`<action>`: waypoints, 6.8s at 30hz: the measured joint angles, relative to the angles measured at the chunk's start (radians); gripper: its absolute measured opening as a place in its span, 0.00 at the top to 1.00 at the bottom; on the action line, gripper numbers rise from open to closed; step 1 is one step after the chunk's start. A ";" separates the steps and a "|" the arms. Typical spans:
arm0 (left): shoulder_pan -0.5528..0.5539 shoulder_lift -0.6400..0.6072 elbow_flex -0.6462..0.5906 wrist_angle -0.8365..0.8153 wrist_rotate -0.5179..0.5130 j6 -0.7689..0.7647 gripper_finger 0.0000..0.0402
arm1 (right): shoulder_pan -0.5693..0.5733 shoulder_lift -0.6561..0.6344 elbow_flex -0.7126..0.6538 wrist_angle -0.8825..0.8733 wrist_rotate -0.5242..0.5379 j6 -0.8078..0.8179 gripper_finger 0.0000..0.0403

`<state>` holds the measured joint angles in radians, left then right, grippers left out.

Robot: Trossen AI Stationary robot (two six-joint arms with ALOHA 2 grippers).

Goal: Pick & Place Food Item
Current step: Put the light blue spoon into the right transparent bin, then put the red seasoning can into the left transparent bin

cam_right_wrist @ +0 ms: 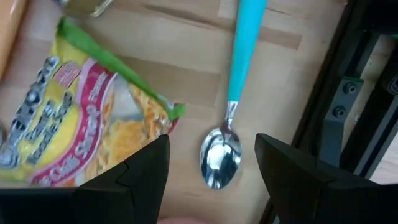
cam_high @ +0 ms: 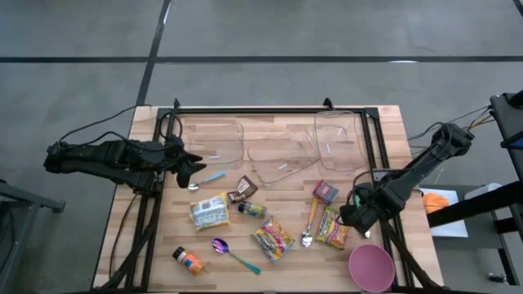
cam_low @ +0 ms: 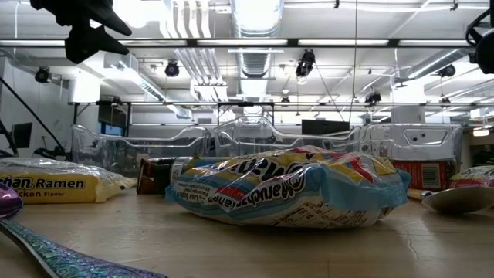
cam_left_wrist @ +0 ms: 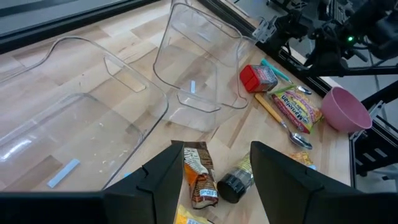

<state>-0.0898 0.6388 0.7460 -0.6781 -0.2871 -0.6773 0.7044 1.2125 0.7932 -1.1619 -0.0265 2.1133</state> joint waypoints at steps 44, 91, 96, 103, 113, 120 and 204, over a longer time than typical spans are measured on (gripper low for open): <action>0.000 0.000 0.002 0.008 0.021 -0.011 0.52 | 0.007 0.018 -0.318 0.313 0.013 -0.034 0.93; 0.001 0.000 0.002 0.084 0.038 -0.027 0.52 | -1.082 -0.208 0.395 -0.046 0.341 -1.196 0.93; 0.001 0.001 0.002 0.084 0.037 -0.027 0.52 | -1.292 -0.111 0.351 0.040 0.180 -1.381 0.93; 0.001 0.001 0.002 0.084 0.035 -0.027 0.52 | -1.353 0.028 0.322 0.047 0.128 -1.473 0.93; 0.001 0.001 0.002 0.083 0.026 -0.022 0.52 | -1.353 0.189 0.254 0.136 0.093 -1.493 0.93; 0.001 0.001 0.002 0.083 0.025 -0.022 0.52 | -1.350 0.209 0.142 0.276 0.069 -1.448 0.93; 0.000 0.001 0.002 0.082 0.012 -0.030 0.52 | -0.913 -0.406 -0.012 0.282 -0.087 -1.523 0.55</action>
<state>-0.0895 0.6395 0.7475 -0.5956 -0.2756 -0.7071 -0.2082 0.8061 0.7815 -0.8795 -0.1134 0.5901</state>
